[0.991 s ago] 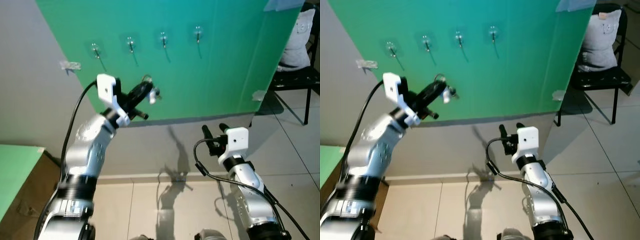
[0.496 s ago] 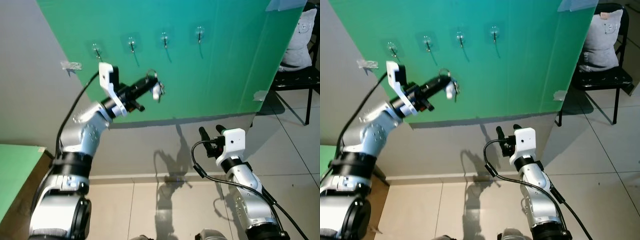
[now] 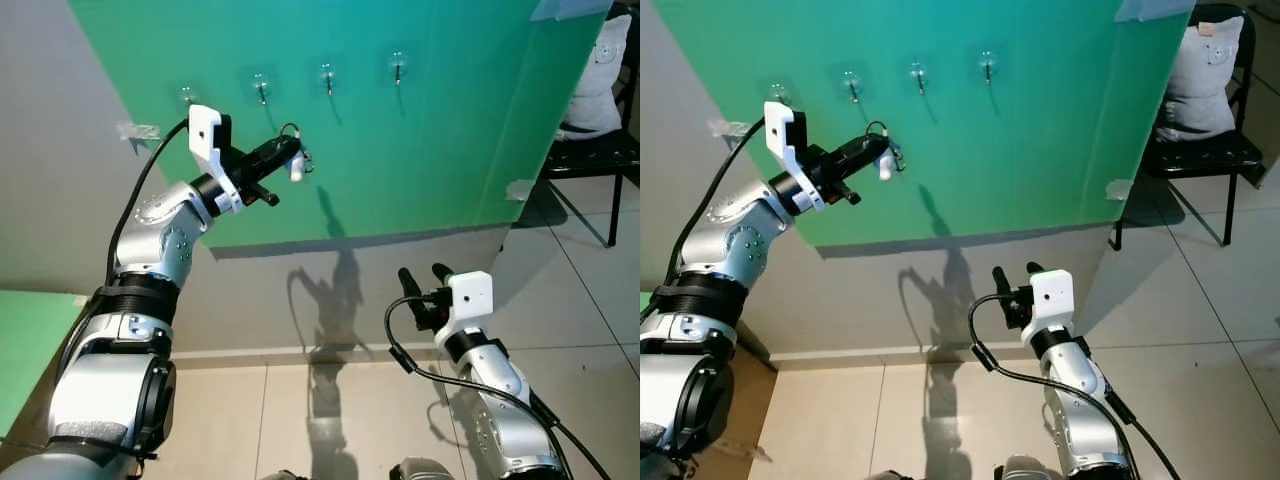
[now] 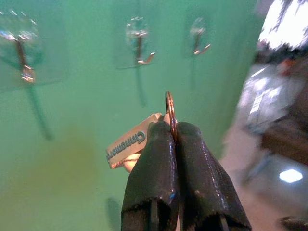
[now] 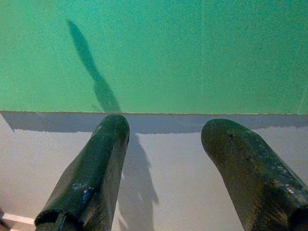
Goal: Hang keys on a hook
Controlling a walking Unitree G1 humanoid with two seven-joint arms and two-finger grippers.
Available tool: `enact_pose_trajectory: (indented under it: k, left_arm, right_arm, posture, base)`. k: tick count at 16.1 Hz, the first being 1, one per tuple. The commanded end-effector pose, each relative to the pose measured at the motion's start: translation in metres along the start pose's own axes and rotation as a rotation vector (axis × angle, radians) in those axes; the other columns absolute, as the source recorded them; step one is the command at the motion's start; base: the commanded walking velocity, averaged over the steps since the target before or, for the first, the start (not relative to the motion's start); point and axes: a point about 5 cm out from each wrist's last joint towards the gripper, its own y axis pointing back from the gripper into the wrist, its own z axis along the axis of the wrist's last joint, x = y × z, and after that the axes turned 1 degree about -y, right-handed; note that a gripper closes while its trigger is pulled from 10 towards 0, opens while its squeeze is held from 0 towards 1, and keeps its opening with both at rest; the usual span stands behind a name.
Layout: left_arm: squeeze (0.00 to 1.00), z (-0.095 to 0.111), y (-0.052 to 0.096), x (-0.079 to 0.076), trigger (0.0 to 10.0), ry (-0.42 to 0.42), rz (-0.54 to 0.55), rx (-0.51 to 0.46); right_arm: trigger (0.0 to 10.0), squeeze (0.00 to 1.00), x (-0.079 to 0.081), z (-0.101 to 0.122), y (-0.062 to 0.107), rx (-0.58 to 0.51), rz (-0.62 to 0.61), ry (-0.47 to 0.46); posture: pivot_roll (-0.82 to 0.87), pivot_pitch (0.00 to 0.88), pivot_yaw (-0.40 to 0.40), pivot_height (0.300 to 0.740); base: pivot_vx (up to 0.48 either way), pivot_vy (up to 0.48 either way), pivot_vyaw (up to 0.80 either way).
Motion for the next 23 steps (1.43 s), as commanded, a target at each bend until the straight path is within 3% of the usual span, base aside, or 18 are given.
enact_pose_trajectory:
  k: [1, 3, 4, 6, 7, 8, 11, 12, 13, 14, 16, 17, 19, 23]
  left_arm:
    - [0.0, -0.003, 0.009, 0.003, 0.0, -0.072, 0.04, 0.024]
    - [0.0, -0.016, 0.024, -0.001, 0.0, -0.107, 0.097, 0.031]
    - [0.0, -0.024, 0.043, -0.004, 0.0, -0.172, 0.207, 0.016]
    - [0.0, -0.03, 0.064, -0.013, 0.0, -0.307, 0.335, -0.001]
    - [0.0, -0.031, 0.068, -0.016, 0.0, -0.341, 0.361, 0.001]
    - [0.0, -0.039, 0.079, -0.024, 0.0, -0.348, 0.459, -0.019]
    - [0.0, -0.077, 0.104, -0.054, 0.0, -0.305, 0.61, 0.035]
    - [0.0, -0.095, 0.112, -0.07, 0.0, -0.251, 0.6, 0.084]
    - [0.0, -0.11, 0.117, -0.085, 0.0, -0.14, 0.58, 0.114]
    - [0.0, -0.116, 0.119, -0.09, 0.0, -0.094, 0.574, 0.124]
    - [0.0, -0.135, 0.118, -0.107, 0.0, 0.113, 0.513, 0.145]
    - [0.0, -0.134, 0.101, -0.112, 0.0, 0.207, 0.445, 0.106]
    - [0.0, -0.122, 0.085, -0.105, 0.0, 0.154, 0.4, 0.073]
    - [0.0, -0.119, 0.083, -0.099, 0.0, 0.115, 0.402, 0.081]
  right_arm:
    - [10.0, 0.0, 0.004, 0.001, 0.001, 0.004, 0.009, 0.0]
    - [10.0, 0.0, 0.004, 0.003, 0.0, 0.001, 0.004, -0.005]
    - [10.0, 0.0, 0.004, 0.005, -0.001, -0.005, 0.001, -0.009]
    - [10.0, 0.0, 0.002, 0.007, -0.004, -0.007, 0.006, -0.006]
    - [10.0, 0.0, 0.002, 0.007, -0.006, -0.008, 0.007, -0.005]
    - [10.0, 0.0, 0.001, 0.01, -0.01, -0.018, 0.005, -0.006]
    - [10.0, 0.0, -0.004, 0.024, -0.013, -0.099, -0.032, 0.012]
    - [10.0, 0.0, -0.009, 0.027, -0.009, -0.114, -0.063, 0.028]
    - [10.0, 0.0, -0.015, 0.025, -0.003, -0.109, -0.091, 0.034]
    - [10.0, 0.0, -0.017, 0.023, -0.001, -0.1, -0.102, 0.035]
    - [10.0, 0.0, -0.02, 0.01, 0.007, -0.042, -0.126, 0.032]
    - [10.0, 0.0, -0.017, 0.005, 0.005, -0.02, -0.124, 0.021]
    - [10.0, 0.0, -0.014, 0.01, -0.002, -0.038, -0.113, 0.028]
    - [10.0, 0.0, -0.022, 0.016, -0.008, -0.046, -0.111, 0.047]
  posture:
    - [-0.31, 0.032, 0.168, 0.74]
    - [-0.3, 0.036, 0.169, 0.74]
    - [-0.27, 0.037, 0.155, 0.74]
    - [-0.24, 0.035, 0.142, 0.74]
    - [-0.24, 0.035, 0.142, 0.74]
    - [-0.21, 0.029, 0.127, 0.74]
    - [-0.19, 0.02, 0.111, 0.74]
    - [-0.19, 0.019, 0.112, 0.74]
    - [-0.19, 0.02, 0.112, 0.74]
    - [-0.18, 0.02, 0.113, 0.74]
    - [-0.18, 0.023, 0.113, 0.74]
    - [-0.18, 0.02, 0.113, 0.74]
    - [-0.19, 0.018, 0.113, 0.74]
    - [-0.2, 0.018, 0.09, 0.74]
  base:
    - [0.0, 0.0, 0.0]
    - [0.0, 0.0, 0.0]
    - [0.0, 0.0, 0.0]
    - [0.0, 0.0, 0.0]
    - [0.0, 0.0, 0.0]
    - [0.0, 0.0, 0.0]
    - [0.0, 0.0, 0.0]
    - [0.0, 0.0, 0.0]
    - [0.0, 0.0, 0.0]
    - [0.0, 0.0, 0.0]
    - [0.0, 0.0, 0.0]
    - [0.0, 0.0, 0.0]
    - [0.0, 0.0, 0.0]
    - [0.0, 0.0, 0.0]
